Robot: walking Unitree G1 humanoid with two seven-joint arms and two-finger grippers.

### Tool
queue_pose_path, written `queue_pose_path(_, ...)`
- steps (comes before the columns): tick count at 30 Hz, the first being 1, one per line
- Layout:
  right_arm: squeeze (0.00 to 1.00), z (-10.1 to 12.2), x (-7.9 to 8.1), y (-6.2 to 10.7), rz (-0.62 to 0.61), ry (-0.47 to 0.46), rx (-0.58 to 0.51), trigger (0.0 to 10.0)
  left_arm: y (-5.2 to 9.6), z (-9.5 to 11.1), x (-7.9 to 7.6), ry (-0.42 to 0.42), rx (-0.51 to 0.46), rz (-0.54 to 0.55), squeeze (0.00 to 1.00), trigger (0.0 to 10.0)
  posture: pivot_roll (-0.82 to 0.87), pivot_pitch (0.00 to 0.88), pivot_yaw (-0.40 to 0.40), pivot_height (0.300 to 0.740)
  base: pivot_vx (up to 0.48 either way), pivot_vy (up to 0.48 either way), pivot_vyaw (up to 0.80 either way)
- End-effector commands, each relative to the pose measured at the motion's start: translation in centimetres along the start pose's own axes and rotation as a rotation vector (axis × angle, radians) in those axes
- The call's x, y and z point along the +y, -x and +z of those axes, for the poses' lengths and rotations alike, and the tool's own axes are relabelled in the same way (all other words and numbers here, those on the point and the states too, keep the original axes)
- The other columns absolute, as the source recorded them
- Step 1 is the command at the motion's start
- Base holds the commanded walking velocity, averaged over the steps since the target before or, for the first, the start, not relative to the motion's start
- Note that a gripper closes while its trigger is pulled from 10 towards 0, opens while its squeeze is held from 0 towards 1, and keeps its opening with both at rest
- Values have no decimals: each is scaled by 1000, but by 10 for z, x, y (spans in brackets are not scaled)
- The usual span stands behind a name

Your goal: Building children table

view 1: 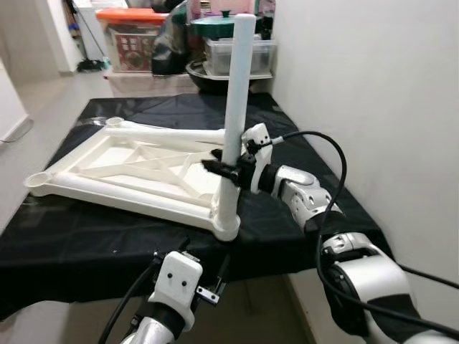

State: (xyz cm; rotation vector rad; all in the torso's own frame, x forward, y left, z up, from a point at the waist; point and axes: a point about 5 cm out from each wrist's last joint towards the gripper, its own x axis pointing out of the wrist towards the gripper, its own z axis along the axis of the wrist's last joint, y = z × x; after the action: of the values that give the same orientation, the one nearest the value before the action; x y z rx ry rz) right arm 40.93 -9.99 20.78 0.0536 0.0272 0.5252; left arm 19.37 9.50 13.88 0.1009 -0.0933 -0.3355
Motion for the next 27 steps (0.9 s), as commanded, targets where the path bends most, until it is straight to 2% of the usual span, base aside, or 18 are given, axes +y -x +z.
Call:
queue_pose_path(1,0,-11,-27,10,-247,-18,63,0,1,-3,2,-5,12,7,0,10000,35,0,-53,740,0,0,0)
queue_pose_path(2,0,-11,-27,10,-247,-18,63,0,1,-3,2,-5,12,7,0,10000,35,0,-53,740,0,0,0)
queue_pose_path(5,0,-21,-59,31,-685,-88,80,0,0,-3,1,-6,11,2,0,10000,34,0,-52,740,0,0,0)
queue_pose_path(6,0,-25,-65,38,-791,-115,91,0,0,-3,1,-6,11,2,0,10000,37,2,-54,740,0,0,0)
queue_pose_path(7,0,-29,-65,40,-846,-134,96,0,0,-3,1,-8,11,2,0,10000,37,2,-54,740,0,0,0)
queue_pose_path(10,0,-31,-64,41,-870,-144,99,0,0,-3,1,-9,12,3,0,10000,37,2,-54,740,0,0,0)
queue_pose_path(15,0,-33,-44,28,-824,-161,88,0,0,-3,2,-8,13,3,0,10000,36,8,-51,740,0,0,0)
queue_pose_path(16,129,-28,-31,18,-725,-181,44,10000,0,-3,2,-7,13,2,0,10000,34,11,-51,740,0,0,0)
queue_pose_path(17,1000,-22,-19,9,-624,-202,-8,10000,0,-3,2,-8,12,2,0,10000,34,11,-51,740,0,0,0)
queue_pose_path(18,1000,-22,-19,9,-624,-202,-8,10000,0,-3,2,-8,12,2,0,10000,34,11,-51,740,0,0,0)
queue_pose_path(20,1000,-11,-5,0,-498,-235,-81,10000,0,-3,2,-9,11,2,0,10000,34,14,-52,740,0,0,0)
queue_pose_path(22,1000,-8,-3,-2,-477,-247,-98,10000,0,-2,2,-8,10,2,0,10000,34,14,-52,740,0,0,0)
queue_pose_path(23,765,-1,-3,-2,-457,-244,-128,10000,-1,-2,2,-9,10,3,0,10000,37,18,-53,740,0,0,0)
queue_pose_path(24,765,-1,-3,-2,-457,-244,-128,10000,-1,-2,2,-9,10,3,0,10000,37,18,-53,740,0,0,0)
queue_pose_path(25,0,10,0,-5,-269,-272,-160,10000,-1,-2,3,-9,10,4,0,10000,33,18,-52,740,0,0,0)
queue_pose_path(27,0,14,3,-5,-77,-268,-154,10000,-1,-2,3,-8,10,4,0,10000,33,18,-52,740,0,0,0)
